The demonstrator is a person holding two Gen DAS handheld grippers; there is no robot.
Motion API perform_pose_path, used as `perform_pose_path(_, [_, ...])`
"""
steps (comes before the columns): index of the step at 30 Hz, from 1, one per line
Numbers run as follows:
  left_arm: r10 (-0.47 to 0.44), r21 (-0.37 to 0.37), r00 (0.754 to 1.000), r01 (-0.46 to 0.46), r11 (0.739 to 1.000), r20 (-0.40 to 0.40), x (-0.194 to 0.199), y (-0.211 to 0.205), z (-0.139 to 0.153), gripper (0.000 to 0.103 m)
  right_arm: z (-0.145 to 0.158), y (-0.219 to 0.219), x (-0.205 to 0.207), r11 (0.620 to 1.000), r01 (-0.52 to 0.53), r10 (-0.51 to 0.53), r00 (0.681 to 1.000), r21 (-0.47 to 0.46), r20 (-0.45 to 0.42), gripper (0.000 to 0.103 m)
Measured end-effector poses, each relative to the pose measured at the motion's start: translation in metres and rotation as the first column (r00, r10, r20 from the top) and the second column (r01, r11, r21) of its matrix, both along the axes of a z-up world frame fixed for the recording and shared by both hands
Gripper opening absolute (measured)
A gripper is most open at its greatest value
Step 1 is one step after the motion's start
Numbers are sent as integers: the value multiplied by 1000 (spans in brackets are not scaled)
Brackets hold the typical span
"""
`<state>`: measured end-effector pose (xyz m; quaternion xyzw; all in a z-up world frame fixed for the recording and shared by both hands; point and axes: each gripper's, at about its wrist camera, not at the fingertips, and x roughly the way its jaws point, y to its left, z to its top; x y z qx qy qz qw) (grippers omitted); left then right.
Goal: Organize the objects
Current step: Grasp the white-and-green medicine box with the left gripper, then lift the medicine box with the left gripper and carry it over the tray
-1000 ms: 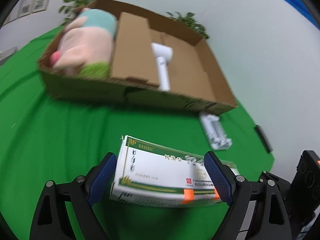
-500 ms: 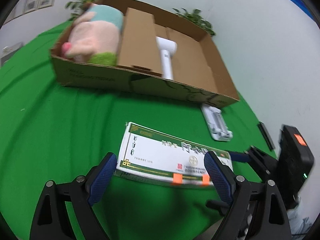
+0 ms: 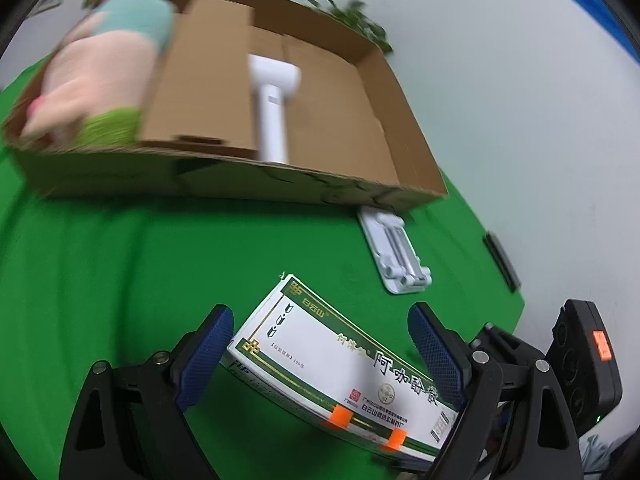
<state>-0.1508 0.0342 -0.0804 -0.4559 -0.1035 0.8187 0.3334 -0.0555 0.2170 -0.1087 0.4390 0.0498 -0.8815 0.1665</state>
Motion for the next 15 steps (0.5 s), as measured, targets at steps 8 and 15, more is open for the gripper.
perform_pose_path(8, [11, -11, 999, -11, 1000, -41, 24, 5, 11, 86, 0, 4, -1, 980, 196, -195, 980, -33, 37, 62])
perform_pose_path(15, [-19, 53, 994, 14, 999, 104, 29, 3, -19, 86, 5, 6, -20, 923, 352, -341, 936, -159, 90, 61])
